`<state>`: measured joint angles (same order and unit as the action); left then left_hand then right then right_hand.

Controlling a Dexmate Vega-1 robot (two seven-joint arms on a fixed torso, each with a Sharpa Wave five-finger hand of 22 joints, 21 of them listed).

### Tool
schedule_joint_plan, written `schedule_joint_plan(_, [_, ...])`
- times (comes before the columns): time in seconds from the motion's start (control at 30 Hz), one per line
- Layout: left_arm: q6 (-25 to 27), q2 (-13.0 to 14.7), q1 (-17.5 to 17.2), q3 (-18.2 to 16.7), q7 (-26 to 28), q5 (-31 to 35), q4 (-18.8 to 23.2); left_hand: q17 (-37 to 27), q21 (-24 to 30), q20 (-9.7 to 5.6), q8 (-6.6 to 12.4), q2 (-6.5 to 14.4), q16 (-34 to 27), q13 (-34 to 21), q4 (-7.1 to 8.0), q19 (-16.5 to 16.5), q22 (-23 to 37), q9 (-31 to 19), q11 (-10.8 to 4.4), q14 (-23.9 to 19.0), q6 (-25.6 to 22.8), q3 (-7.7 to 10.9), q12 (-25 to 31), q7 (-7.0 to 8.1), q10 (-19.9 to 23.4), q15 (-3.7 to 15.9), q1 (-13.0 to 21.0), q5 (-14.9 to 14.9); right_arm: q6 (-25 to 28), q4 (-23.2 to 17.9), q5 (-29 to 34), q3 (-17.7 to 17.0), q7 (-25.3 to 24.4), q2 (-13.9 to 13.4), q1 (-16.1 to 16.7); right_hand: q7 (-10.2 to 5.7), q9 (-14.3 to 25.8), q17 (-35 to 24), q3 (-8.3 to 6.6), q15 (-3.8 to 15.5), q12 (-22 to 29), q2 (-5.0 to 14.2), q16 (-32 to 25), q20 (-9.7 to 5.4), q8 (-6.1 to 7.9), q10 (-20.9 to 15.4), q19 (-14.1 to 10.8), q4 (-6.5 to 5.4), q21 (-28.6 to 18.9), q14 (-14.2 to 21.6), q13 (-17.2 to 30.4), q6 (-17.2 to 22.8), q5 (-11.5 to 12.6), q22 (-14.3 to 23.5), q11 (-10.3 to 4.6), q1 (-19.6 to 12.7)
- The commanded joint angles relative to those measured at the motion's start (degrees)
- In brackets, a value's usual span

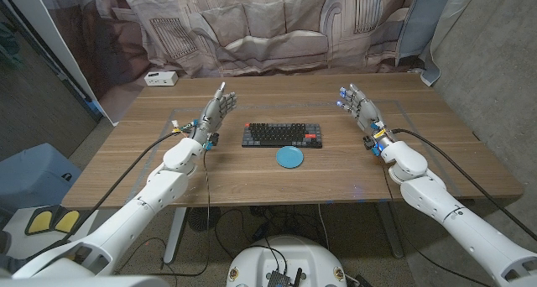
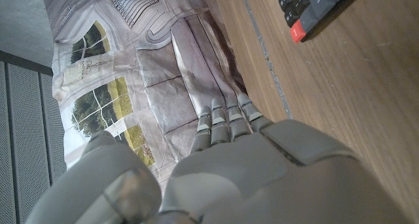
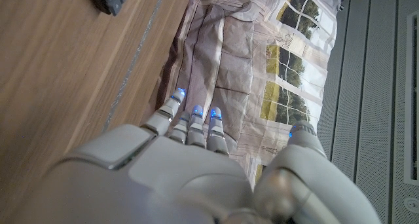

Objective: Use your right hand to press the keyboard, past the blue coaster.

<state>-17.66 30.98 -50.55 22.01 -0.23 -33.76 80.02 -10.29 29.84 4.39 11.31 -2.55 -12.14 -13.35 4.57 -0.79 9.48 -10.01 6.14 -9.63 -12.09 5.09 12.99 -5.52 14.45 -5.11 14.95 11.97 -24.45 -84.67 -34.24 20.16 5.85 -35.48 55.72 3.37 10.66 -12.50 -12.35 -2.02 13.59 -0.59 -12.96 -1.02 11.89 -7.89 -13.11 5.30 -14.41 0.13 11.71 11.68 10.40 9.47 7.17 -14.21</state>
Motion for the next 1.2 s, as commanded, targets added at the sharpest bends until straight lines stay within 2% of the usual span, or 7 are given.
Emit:
schedule_joint_plan(0.03, [-1.6,-1.0,0.8,1.1,-0.7,0.9,-0.6,-0.1,-0.3,0.16,0.48,0.4,-0.4,-0.1,-0.11,0.5,0.3,-0.3,-0.01,-1.0,-0.7,-0.22,0.4,-0.06,0.6,0.11,0.5,0.5,-2.3,-0.7,1.5,0.2,1.7,-0.7,0.3,-0.01,0.2,0.1,-0.13,0.01,0.2,0.36,-0.5,-0.03,0.34,-0.7,-0.7,0.45,0.2,0.4,0.1,0.7,0.3,0.3,-0.08,-0.4])
schedule_joint_plan(0.27, [-2.9,-0.1,0.1,0.4,-1.9,0.4,1.0,-0.1,-0.5,0.27,0.49,0.4,-0.4,0.1,-0.16,0.7,0.3,-0.3,0.16,-1.2,-1.0,-0.27,0.4,-0.09,0.8,0.11,0.5,0.5,-4.9,-2.3,7.8,0.0,-4.0,-0.3,1.7,-0.27,0.2,0.1,-0.08,-0.01,0.4,0.39,-0.6,0.01,0.34,-1.4,-0.9,0.52,0.4,1.0,0.0,1.0,0.2,0.3,-0.15,-0.4])
schedule_joint_plan(0.43, [-3.2,0.5,-0.2,0.1,-2.0,0.7,1.3,-0.1,-0.7,0.34,0.45,0.4,-0.3,0.2,-0.21,0.9,0.3,-0.3,-0.02,-1.4,-1.1,-0.30,0.4,-0.10,1.0,0.08,0.6,0.5,-6.2,-3.1,14.5,-0.1,-8.7,-0.4,2.5,-0.63,0.2,0.3,0.00,0.71,0.6,0.42,-0.8,-0.61,0.30,-2.8,-2.8,0.74,0.2,2.4,-0.1,1.5,0.2,0.3,-0.61,-0.5])
schedule_joint_plan(0.57, [-3.3,0.7,0.0,-0.1,-2.7,0.3,0.6,-0.1,-0.8,0.36,0.43,0.4,-0.3,0.2,-0.23,1.0,0.3,-0.3,0.02,-1.5,-1.2,-0.32,0.4,-0.06,1.0,0.13,0.6,0.5,-6.8,-3.1,15.6,0.2,-9.5,-0.1,2.7,-0.91,0.2,0.3,0.01,0.58,0.6,0.44,-1.0,-0.58,0.19,-3.0,-3.1,0.82,0.2,2.9,-0.2,1.4,0.2,0.3,-0.64,-0.5])
schedule_joint_plan(1.03, [-3.5,0.9,1.1,-0.7,-5.1,-1.5,-1.3,-0.1,-1.4,0.48,0.35,0.4,-0.2,0.5,-0.34,1.3,0.3,-0.3,-0.14,-1.9,-1.6,-0.43,0.5,0.02,1.5,0.21,0.7,0.5,-5.1,-6.5,25.7,-0.1,-15.9,-1.5,4.1,-0.60,0.2,0.4,-0.01,0.39,0.2,0.57,-0.9,-0.35,-0.02,-2.7,-3.7,1.07,0.4,3.4,-0.2,1.3,0.2,0.3,-0.68,-0.8])
schedule_joint_plan(1.2, [-2.7,2.0,1.2,-0.6,-5.4,-1.0,-0.5,-0.1,-1.6,0.56,0.34,0.5,-0.1,0.5,-0.37,1.3,0.3,-0.4,-0.14,-1.9,-1.7,-0.46,0.5,-0.01,1.6,0.26,0.7,0.5,-3.8,-8.2,29.6,-0.2,-18.8,-1.6,4.7,-0.77,0.2,0.5,0.02,0.43,0.1,0.56,-0.9,-0.28,-0.02,-2.8,-3.7,1.12,0.5,3.5,-0.2,1.4,0.2,0.3,-0.78,-0.8])
